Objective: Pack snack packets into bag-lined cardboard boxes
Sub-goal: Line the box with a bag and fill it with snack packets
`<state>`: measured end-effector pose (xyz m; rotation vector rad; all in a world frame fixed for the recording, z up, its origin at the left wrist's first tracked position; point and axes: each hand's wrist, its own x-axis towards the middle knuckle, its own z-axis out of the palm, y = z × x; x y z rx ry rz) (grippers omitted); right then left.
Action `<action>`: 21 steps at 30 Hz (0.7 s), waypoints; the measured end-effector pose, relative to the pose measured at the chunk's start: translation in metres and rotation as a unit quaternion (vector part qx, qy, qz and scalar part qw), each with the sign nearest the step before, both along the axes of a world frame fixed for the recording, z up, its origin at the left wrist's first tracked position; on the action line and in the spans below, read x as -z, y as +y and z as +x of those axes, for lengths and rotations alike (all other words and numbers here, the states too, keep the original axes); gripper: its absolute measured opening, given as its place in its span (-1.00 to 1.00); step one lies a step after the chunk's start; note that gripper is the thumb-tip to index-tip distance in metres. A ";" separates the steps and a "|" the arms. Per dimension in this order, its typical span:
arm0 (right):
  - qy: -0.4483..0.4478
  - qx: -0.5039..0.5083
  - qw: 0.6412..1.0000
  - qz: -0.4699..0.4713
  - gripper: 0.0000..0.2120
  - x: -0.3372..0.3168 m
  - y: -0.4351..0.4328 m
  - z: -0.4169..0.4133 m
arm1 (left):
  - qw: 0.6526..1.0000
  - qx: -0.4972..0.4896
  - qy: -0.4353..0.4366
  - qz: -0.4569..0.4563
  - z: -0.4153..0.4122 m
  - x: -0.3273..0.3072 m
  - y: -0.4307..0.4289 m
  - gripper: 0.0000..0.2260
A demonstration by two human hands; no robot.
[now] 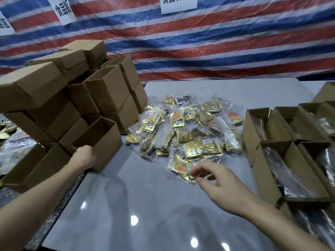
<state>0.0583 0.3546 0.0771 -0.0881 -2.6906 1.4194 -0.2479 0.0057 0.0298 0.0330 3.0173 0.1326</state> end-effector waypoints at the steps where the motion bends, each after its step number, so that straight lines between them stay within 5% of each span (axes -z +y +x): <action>1: 0.001 -0.002 1.000 0.003 -0.76 0.000 0.001 0.001 | 1.000 0.018 0.009 0.006 0.015 -0.004 0.006 -0.87; 7: -0.007 0.010 1.000 0.001 -0.80 0.007 0.005 0.013 | 0.980 0.192 -0.030 -0.033 0.124 -0.021 0.051 -0.80; 14: -0.026 0.015 0.996 0.089 -0.72 0.020 0.005 0.028 | 0.902 0.428 -0.029 0.051 0.221 -0.025 0.100 -0.87; 21: -0.003 0.013 0.983 0.183 -0.60 0.032 0.016 0.046 | 0.805 0.562 0.164 0.097 0.250 -0.010 0.112 -0.75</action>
